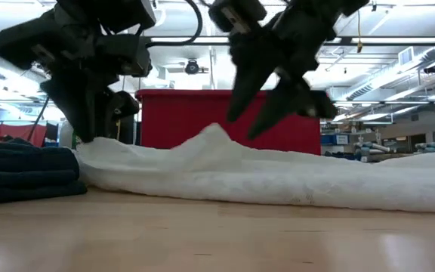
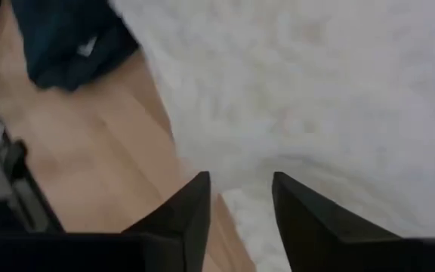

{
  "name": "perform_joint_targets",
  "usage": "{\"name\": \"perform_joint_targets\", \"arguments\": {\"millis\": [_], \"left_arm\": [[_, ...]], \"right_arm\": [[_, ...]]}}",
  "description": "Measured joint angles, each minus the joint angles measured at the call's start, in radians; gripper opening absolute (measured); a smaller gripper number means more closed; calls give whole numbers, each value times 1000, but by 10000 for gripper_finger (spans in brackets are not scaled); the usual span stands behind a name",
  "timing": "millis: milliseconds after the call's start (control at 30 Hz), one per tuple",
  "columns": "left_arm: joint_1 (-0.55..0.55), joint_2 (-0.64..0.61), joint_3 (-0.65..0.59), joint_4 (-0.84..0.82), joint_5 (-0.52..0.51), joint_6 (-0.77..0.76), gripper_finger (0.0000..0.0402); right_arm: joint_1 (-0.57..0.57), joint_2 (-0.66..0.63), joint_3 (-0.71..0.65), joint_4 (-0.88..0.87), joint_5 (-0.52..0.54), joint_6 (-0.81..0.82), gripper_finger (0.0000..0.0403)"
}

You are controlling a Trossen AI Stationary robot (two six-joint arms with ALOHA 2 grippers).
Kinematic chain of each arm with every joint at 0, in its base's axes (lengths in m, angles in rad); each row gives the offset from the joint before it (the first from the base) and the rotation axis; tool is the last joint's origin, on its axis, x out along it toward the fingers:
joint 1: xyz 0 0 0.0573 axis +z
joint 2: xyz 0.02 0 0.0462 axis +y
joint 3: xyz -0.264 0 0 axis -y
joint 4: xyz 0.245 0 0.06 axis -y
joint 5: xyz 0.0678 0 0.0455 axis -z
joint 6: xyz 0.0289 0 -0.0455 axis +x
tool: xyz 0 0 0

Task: Fold laundry
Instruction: Fold the white dress

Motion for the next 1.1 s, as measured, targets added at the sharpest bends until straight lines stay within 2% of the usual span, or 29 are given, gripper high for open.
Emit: {"name": "perform_joint_targets", "arguments": {"millis": [167,300,500,633,767,867,967,1100], "left_arm": [[29,-41,0,7,0,-23,142],[66,-58,0,82,-1,-26,155],[119,55,2,303,-5,-29,155],[140,162,1,281,-44,-82,155],[151,204,1,235,-45,-203,155],[141,202,5,179,-40,-299,155],[127,180,2,112,10,-380,155],[114,100,-2,88,80,-467,155]], "right_arm": [[1,-67,0,-182,1,12,155],[14,-119,0,-365,2,-14,151],[15,-166,-8,-657,-4,-138,140],[15,-172,-104,-614,-74,-185,131],[62,-173,-212,-474,-80,-131,122],[102,-171,-276,-301,-96,-102,118],[124,-171,-305,-155,-124,-112,118],[131,-189,-288,-139,-126,-163,118]]}}
